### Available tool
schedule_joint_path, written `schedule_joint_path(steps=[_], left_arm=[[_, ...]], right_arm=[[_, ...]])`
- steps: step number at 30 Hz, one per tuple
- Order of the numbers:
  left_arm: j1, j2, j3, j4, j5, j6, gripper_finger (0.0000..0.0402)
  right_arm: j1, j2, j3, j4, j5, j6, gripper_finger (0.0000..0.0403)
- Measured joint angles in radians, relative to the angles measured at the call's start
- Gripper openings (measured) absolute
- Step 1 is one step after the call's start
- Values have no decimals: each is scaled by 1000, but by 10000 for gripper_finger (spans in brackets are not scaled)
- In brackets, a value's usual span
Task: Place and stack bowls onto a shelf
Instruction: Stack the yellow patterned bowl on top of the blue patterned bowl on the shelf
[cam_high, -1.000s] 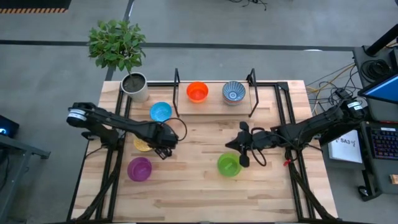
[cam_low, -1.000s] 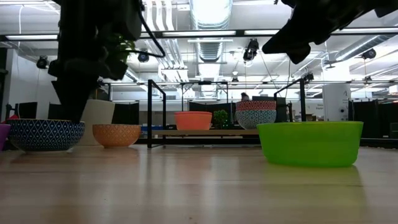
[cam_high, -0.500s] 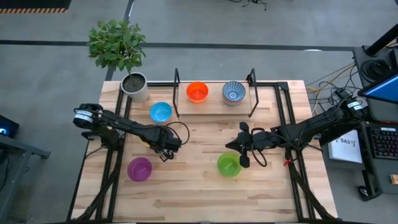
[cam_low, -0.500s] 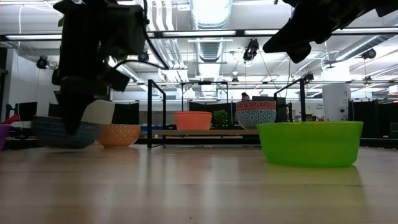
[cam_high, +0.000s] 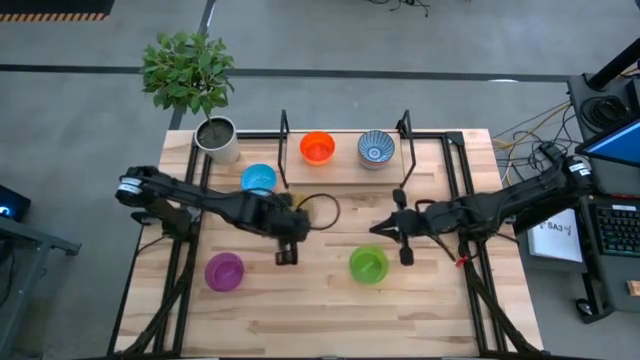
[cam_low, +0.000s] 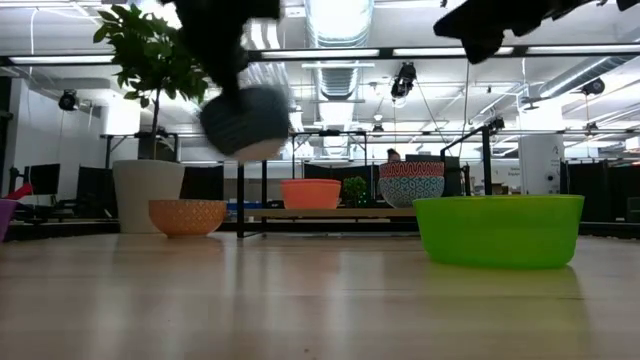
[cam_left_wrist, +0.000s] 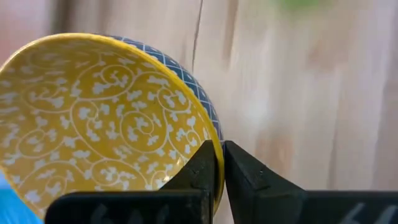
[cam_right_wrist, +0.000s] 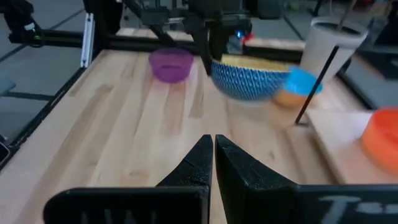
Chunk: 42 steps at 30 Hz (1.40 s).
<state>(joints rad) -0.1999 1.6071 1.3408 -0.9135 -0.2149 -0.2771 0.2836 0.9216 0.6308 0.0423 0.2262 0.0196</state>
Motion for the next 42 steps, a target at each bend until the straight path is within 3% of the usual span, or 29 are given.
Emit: schedule_joint_path(steps=[7,10,14,21,30,34,42], left_arm=[[47,17,38,498,-29,525,3],[102,31,38,663,-29,638,3],[185,62,40,786,-34,678,3],[294,168,104,812,-30,677,2],[387,385,355,730,-26,740,2],[425,453,437,655,31,740,2],[453,486,465,642,51,737,3]], right_arm=[[0,-60,0,0,-65,-36,9],[5,-79,-1,-10,-80,-36,9],[27,-114,-2,-35,-79,-39,9],[107,-183,-3,-40,-77,-84,9],[156,-201,-3,-45,-77,-109,9],[158,-204,-3,-51,-77,-109,9],[158,-206,-3,-67,-77,-105,9]])
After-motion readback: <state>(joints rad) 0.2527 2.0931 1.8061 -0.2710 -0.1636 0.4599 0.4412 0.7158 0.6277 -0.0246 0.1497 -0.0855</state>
